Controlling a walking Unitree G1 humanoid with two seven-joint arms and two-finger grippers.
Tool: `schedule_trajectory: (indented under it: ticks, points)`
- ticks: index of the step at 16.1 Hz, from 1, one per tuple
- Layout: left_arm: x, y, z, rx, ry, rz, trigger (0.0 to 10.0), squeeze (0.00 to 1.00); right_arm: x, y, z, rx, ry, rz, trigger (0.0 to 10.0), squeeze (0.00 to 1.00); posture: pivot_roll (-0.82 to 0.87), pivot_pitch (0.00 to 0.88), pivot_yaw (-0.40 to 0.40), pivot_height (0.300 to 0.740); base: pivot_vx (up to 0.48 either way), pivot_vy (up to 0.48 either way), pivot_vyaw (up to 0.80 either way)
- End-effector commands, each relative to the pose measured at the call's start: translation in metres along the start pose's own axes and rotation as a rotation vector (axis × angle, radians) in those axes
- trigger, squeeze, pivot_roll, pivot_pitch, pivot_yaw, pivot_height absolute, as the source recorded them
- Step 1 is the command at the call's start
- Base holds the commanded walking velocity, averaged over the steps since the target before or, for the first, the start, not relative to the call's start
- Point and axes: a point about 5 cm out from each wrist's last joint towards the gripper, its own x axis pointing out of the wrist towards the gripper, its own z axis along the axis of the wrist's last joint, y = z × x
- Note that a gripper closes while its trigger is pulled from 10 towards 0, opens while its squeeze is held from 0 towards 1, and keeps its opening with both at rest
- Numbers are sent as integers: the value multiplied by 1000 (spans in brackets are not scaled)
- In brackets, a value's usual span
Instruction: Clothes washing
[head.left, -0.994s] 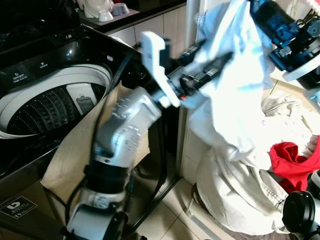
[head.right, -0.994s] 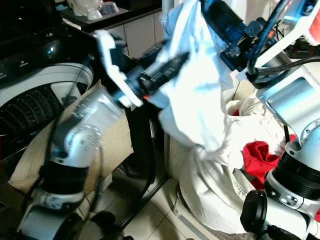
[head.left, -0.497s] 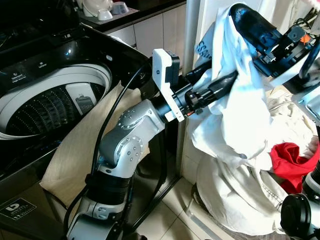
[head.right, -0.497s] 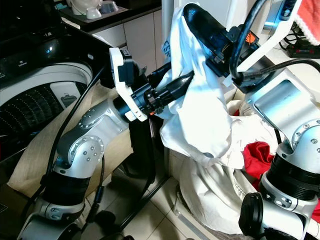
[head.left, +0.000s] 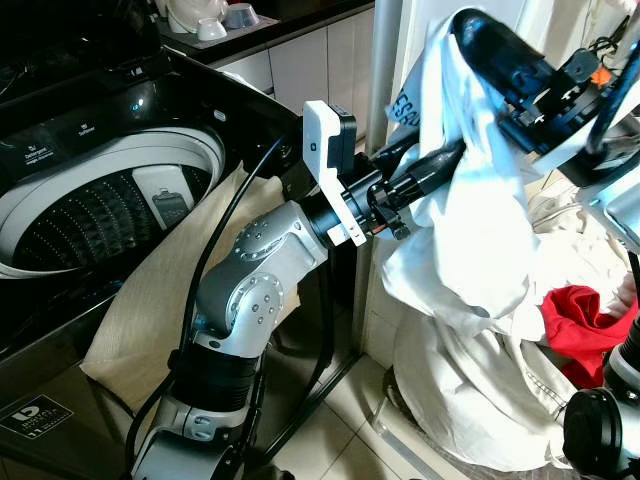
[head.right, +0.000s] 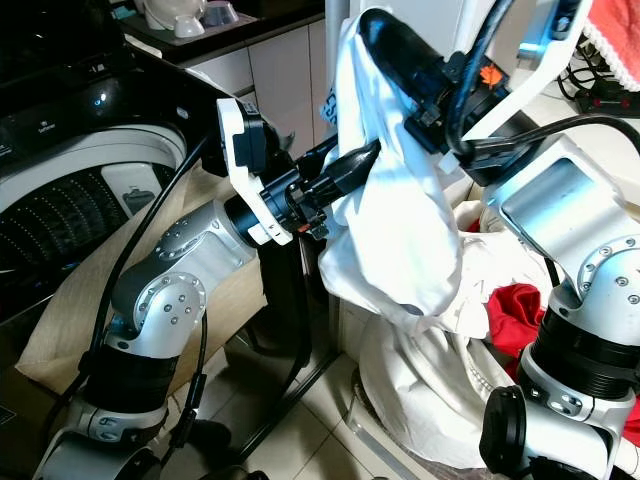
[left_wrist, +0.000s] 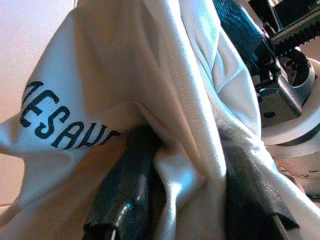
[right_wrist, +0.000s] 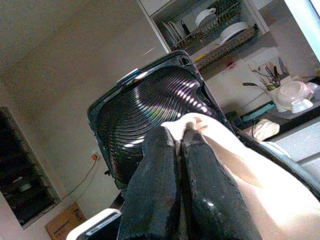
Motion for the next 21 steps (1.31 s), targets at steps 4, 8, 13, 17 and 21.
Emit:
schedule_trajectory:
  ticks: [4, 8, 13, 17, 21]
  points:
    - [-1, -1, 1, 0, 18, -15, 0, 0, 0, 8, -1, -23, 1, 25, 0, 0, -186, 0, 88, 740, 0, 0, 0]
    - [-4, 12, 11, 61, -19, 66, 0, 0, -1, 10, 0, -51, 3, 48, 10000, 1000, -188, 0, 90, 740, 0, 0, 0]
    - [-37, 79, 141, 555, -234, 499, 0, 0, -2, 14, 2, -154, 1, 43, 10000, 0, -186, 0, 95, 740, 0, 0, 0]
    - [-85, 97, 241, 1120, -210, 932, 0, 0, 0, 18, -10, -184, 32, 60, 10000, 0, -175, 0, 105, 740, 0, 0, 0]
    - [-139, 149, 189, 1111, 250, 1203, 2706, 0, 3, 17, -35, -219, 134, 42, 10000, 0, -176, 0, 106, 740, 0, 0, 0]
